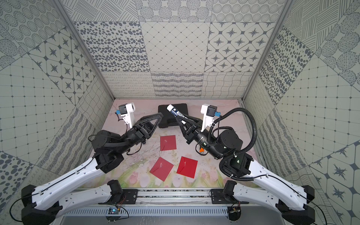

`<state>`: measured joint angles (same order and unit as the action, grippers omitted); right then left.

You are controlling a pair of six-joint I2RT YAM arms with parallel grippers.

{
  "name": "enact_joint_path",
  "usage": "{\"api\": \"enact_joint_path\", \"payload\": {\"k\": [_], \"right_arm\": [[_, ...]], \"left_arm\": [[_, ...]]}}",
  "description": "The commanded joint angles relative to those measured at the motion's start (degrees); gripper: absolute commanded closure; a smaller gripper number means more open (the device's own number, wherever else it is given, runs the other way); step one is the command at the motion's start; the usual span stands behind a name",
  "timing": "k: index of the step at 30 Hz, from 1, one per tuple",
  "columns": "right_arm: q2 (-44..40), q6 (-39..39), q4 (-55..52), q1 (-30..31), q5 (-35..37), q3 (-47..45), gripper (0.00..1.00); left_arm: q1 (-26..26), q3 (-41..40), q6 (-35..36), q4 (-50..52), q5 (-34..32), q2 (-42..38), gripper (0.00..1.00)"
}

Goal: Seal the envelope with a glue stick
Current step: Pick up the lid from the center of the board.

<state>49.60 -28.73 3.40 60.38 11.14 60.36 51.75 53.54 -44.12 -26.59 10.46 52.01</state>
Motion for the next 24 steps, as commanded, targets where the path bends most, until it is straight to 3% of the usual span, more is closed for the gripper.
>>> {"api": "enact_joint_path", "payload": {"k": [1,6,11,15,24], "right_arm": [[-0.8,5.8,-5.5,0.0,3.6,2.6,0.87],[-0.6,8.1,-8.8,0.0,4.6,3.5,0.87],[-0.9,8.9,-9.9,-0.1,5.0,3.3,0.87],[-1.0,8.8,-10.6,-0.1,5.2,3.2,0.87],[-1.3,8.4,-11.5,0.0,5.5,3.0,0.87]], "left_arm": [[-2.0,9.5,10.3,57.4,-9.4,0.8,0.53],[-5.5,17.8,14.9,79.9,-12.8,9.0,0.53],[-11.0,19.8,18.7,90.3,-15.3,15.7,0.53],[-17.1,17.7,21.8,91.8,-17.1,18.8,0.54],[-31.3,9.3,26.4,83.1,-10.6,26.0,0.55]]}}
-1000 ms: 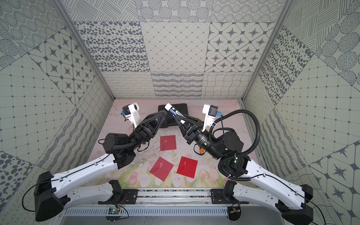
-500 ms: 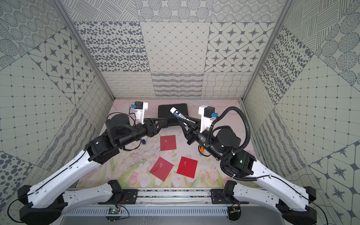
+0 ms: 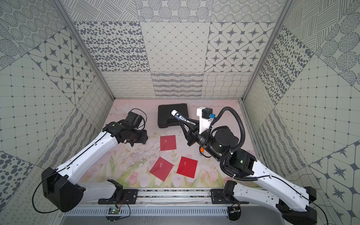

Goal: Seal the envelope with a glue stick
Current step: Pick up the lid from the center of the board.

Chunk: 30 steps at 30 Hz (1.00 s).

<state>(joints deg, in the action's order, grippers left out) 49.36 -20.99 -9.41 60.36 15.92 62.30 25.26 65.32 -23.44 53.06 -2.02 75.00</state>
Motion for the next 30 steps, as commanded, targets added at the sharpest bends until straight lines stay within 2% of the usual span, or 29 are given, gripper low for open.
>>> {"api": "enact_joint_path", "payload": {"k": [1,5,10,15,24,30], "right_arm": [[-1.0,0.6,1.3,-0.1,0.7,1.1,0.87],[-0.9,0.5,1.1,0.0,0.8,1.2,0.87],[-0.8,0.3,0.6,-0.1,0.8,1.3,0.86],[-0.8,0.1,0.4,-0.1,0.9,1.3,0.85],[-0.7,-0.2,0.1,0.0,1.0,1.3,0.85],[-0.4,0.3,-0.2,-0.1,0.8,1.6,0.85]], "left_arm": [[-5.3,-2.8,5.7,2.6,1.9,4.4,0.55],[-6.0,-2.9,5.2,0.2,-0.4,11.1,0.51],[-7.1,-2.1,5.3,-3.9,0.5,18.4,0.54],[-8.1,-0.5,5.7,-7.4,3.2,22.6,0.55],[-9.8,3.4,6.1,-8.0,1.3,28.1,0.59],[-10.4,4.6,6.2,-8.5,2.6,30.4,0.62]]}}
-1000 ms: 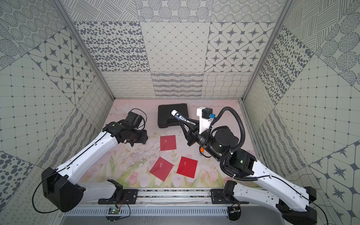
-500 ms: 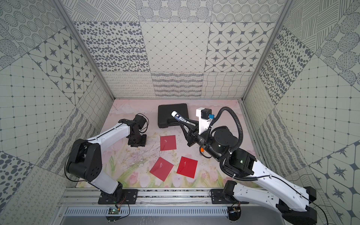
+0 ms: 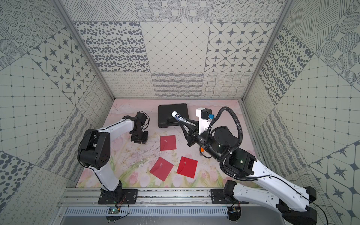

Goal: Seal the envelope with a glue stick
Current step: Pick up the lid from the center of the board.

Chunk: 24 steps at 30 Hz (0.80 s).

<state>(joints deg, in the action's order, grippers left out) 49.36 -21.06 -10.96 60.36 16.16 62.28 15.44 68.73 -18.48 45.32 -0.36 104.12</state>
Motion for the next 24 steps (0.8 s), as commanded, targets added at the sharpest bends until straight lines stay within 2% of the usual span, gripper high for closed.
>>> {"api": "enact_joint_path", "payload": {"k": [1,6,13,17,24], "right_arm": [[-0.4,0.3,1.4,0.0,0.5,1.7,0.85],[0.0,0.1,1.4,0.0,0.1,1.8,0.85],[0.3,0.1,1.3,0.0,-0.2,2.0,0.85],[0.4,0.1,1.3,0.0,-0.3,2.1,0.85],[0.5,0.1,1.2,-0.1,-0.5,2.2,0.85]], "left_arm": [[-0.6,1.3,1.3,-0.8,0.9,1.7,0.63],[-0.7,1.7,1.3,-0.8,1.0,1.8,0.69],[-0.7,2.5,1.4,-0.2,1.1,1.6,0.69],[-0.7,2.8,1.6,-0.1,1.0,2.0,0.64],[-0.7,2.6,1.6,-0.2,1.1,2.7,0.69]]}}
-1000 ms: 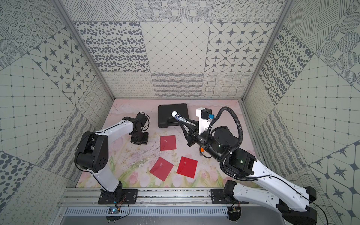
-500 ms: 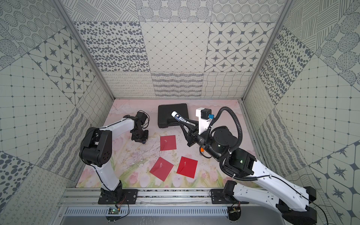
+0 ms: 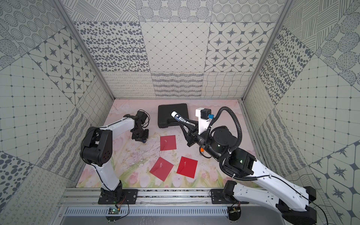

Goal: Seal the envelope with a glue stick
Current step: Pick up the lid from the center of the board.

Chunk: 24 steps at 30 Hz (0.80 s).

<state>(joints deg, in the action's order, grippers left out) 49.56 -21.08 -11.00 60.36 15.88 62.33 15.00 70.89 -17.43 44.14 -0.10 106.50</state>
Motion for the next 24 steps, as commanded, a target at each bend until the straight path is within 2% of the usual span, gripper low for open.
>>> {"api": "enact_joint_path", "payload": {"k": [1,8,13,19,24], "right_arm": [[0.3,0.1,1.2,0.0,-0.3,2.3,0.85],[0.4,0.0,1.0,-0.1,-0.4,2.4,0.85],[0.3,0.9,0.6,0.0,-0.3,2.5,0.85],[0.1,6.8,0.3,-0.1,-0.9,3.6,0.84],[0.2,16.4,-0.2,0.0,-5.0,5.5,0.81]], "left_arm": [[-0.2,0.5,0.6,1.0,0.8,0.3,0.69],[-0.3,0.8,0.8,1.8,0.4,-1.6,0.71],[-0.2,0.6,0.6,1.8,4.0,-8.3,0.71],[-0.3,0.7,0.1,-1.1,17.3,-19.4,0.72],[-0.2,-0.5,-1.4,-9.1,32.6,-28.5,0.72]]}}
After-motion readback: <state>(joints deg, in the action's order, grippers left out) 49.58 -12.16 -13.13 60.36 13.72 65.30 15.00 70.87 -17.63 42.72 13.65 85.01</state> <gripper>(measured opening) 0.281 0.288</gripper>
